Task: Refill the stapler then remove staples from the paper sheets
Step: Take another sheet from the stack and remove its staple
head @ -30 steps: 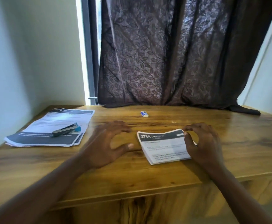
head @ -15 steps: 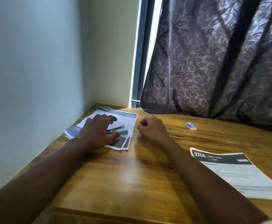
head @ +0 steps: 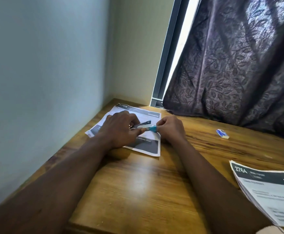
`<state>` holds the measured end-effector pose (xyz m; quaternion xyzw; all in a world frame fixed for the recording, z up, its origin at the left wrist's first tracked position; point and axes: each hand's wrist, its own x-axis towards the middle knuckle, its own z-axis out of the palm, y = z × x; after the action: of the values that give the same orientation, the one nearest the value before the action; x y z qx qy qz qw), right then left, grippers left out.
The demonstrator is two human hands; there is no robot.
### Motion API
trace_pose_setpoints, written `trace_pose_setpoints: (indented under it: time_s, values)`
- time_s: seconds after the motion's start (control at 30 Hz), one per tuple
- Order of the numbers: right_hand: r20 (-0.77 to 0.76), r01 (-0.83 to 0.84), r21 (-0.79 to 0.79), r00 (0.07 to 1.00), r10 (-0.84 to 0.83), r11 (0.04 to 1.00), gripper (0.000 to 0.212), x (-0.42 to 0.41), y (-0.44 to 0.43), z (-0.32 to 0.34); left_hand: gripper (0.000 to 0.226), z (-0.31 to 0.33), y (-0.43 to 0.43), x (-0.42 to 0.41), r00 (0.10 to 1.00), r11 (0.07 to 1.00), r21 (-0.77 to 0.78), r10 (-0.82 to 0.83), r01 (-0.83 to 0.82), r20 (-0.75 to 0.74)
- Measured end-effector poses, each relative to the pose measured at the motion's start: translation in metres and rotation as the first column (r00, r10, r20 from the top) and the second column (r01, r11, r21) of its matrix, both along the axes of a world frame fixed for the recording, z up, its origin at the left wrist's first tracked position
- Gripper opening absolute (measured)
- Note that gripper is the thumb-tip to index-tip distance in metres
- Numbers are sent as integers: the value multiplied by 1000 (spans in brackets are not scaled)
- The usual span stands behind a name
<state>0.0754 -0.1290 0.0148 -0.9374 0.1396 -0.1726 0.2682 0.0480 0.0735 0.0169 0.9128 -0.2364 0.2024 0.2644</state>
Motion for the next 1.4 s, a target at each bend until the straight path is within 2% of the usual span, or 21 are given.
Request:
trace_pose_setpoints:
  time_s: [0.1,0.17,0.27,0.37,0.47,0.57,0.67,0.8,0.9,0.97,1.03,1.13,1.23,1.4]
  values:
    - [42,-15,108,999,11,994,33,-5,-6,5,28,0,0,-4,996,995,-45,-88,88,18]
    - [25,32,107,999,-35,994,29,-4,-10,2,28,0,-2,-8,989,987,-61,-146,146,5]
    - [-22,104,-68,994,-106,992,47,-3,-12,-5,28,-1,-6,-12,977,975,-67,-213,213,5]
    - [-54,97,-263,992,-115,960,66,-9,-9,-6,27,-2,-7,-14,962,960,-50,-275,274,1]
    - [-79,62,-262,993,-85,963,72,-9,-3,-4,37,-3,-7,-17,946,945,-63,-323,322,-9]
    - [-43,63,-163,997,-71,985,66,-7,-1,-3,36,-5,-7,-19,929,929,-69,-367,364,-36]
    - [23,49,-98,999,-47,994,46,-8,-4,-3,25,-4,-7,-22,913,918,-34,-396,394,-96]
    - [125,32,-5,992,-31,999,25,-8,-7,-9,26,-2,-8,-27,897,910,-32,-413,414,-158]
    - [162,-6,33,987,1,999,15,-9,-10,-11,42,-1,-10,-28,917,930,-74,-366,359,-159]
    - [153,-51,-23,987,54,998,14,-8,-14,-13,48,-1,-10,-24,960,960,-99,-268,260,-77]
    - [151,-98,-91,982,111,991,13,-10,-17,-13,42,-4,-6,-18,986,976,-145,-160,163,36]
    - [228,-152,-170,955,189,974,11,-15,-23,-7,29,-5,0,-11,988,984,-167,-39,63,147]
    - [319,-208,-248,905,282,946,10,-25,-24,6,23,-3,4,-5,977,986,-164,44,-9,209]
    - [488,-214,-475,744,457,854,17,-38,-12,22,53,11,3,-1,923,991,-96,118,-89,367]
